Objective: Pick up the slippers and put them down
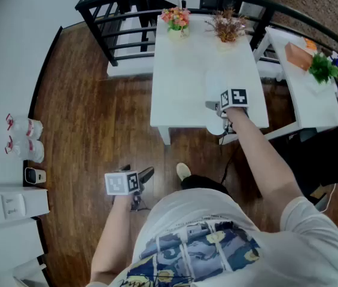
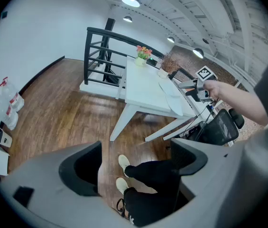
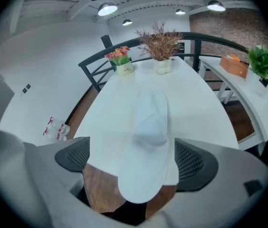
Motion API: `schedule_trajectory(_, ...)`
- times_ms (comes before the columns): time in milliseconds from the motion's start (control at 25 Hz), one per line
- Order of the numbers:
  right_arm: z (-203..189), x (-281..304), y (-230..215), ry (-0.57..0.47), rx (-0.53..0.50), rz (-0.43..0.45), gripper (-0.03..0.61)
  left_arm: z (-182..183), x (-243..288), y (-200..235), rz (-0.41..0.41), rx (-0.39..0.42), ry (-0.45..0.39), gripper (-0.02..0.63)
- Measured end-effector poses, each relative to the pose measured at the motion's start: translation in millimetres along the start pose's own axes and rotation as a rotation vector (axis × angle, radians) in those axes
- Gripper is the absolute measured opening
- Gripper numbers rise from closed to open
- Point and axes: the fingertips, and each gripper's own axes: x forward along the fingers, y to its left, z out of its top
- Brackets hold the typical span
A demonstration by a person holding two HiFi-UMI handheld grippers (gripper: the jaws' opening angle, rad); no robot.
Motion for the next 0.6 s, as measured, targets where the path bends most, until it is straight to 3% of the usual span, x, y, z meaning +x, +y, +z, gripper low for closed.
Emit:
schedule_trajectory(200, 27.7, 63.4, -52.0, 0.119, -0.014, -0.133, 0.591, 51.4, 9.5, -18.6, 0.020, -0.013, -0.011, 0.451)
schedule_trajectory(360, 24.4, 103.5, -77.5, 0.232, -0.039, -0.194, 0.578, 61.6, 32.4, -24.1, 0.041, -0.069, 0.012, 0.451)
schedule_trajectory(600, 24.2, 107.6, -75.9, 0.168, -0.102, -0.187, 0.551, 68.7, 54.1, -29.7, 0.037, -0.111, 0.016, 0.451)
